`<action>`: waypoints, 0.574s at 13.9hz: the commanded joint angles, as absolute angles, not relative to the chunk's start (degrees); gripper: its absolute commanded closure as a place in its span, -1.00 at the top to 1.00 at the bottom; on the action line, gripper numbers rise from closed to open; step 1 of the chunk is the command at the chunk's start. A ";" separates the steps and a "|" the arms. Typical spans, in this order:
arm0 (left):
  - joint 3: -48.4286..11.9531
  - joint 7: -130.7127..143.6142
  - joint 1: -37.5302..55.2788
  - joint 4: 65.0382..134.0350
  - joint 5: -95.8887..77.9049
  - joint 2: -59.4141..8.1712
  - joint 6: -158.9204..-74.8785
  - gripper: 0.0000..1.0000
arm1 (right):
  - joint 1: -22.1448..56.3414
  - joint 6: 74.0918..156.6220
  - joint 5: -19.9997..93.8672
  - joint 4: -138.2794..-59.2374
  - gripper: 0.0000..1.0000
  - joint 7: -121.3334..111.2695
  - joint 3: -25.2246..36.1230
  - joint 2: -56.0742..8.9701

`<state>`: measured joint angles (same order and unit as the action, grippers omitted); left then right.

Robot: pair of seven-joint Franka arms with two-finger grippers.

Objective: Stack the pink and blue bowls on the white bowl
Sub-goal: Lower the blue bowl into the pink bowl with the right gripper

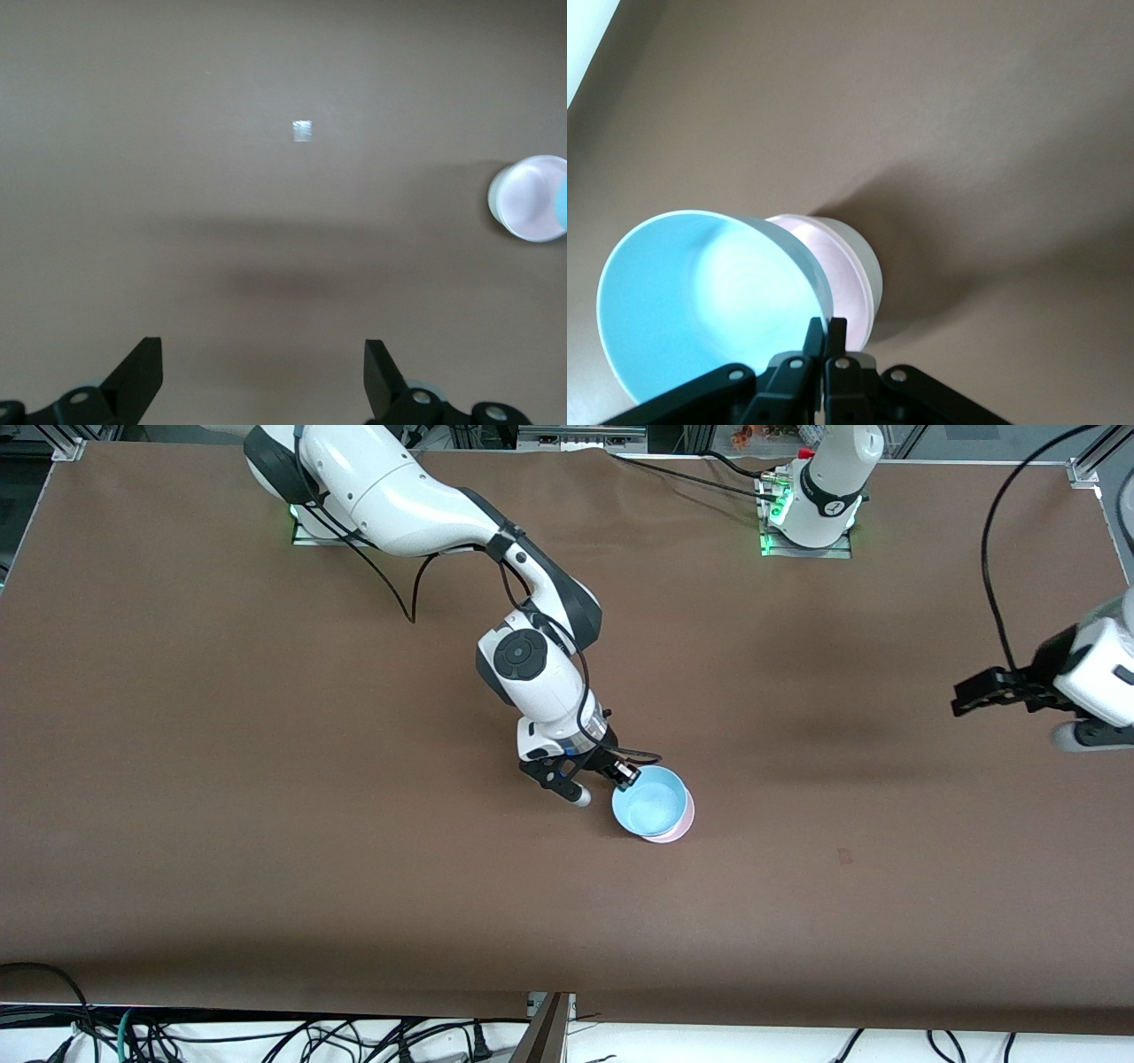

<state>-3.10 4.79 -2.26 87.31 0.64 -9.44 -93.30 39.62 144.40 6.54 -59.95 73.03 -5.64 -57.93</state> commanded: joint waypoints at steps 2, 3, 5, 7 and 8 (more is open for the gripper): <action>-3.25 3.43 -2.37 87.10 2.11 -9.75 -92.46 1.00 | 41.39 145.72 6.86 -56.78 -1.00 74.00 -5.19 -60.91; -3.25 3.51 -2.37 87.10 2.11 -9.76 -92.55 1.00 | 41.57 146.16 6.86 -56.78 -1.00 74.00 -5.10 -61.17; -3.25 3.69 -2.37 87.01 1.94 -9.76 -92.46 1.00 | 41.57 148.35 6.94 -56.78 -1.00 73.92 -5.27 -61.61; -3.25 4.21 -2.29 87.01 1.58 -9.76 -92.46 1.00 | 41.66 148.97 6.94 -56.34 -1.00 73.92 -5.27 -62.22; -3.25 4.22 -1.85 87.01 1.84 -9.76 -92.46 1.00 | 41.57 148.97 6.86 -56.34 -1.00 73.65 -5.19 -62.23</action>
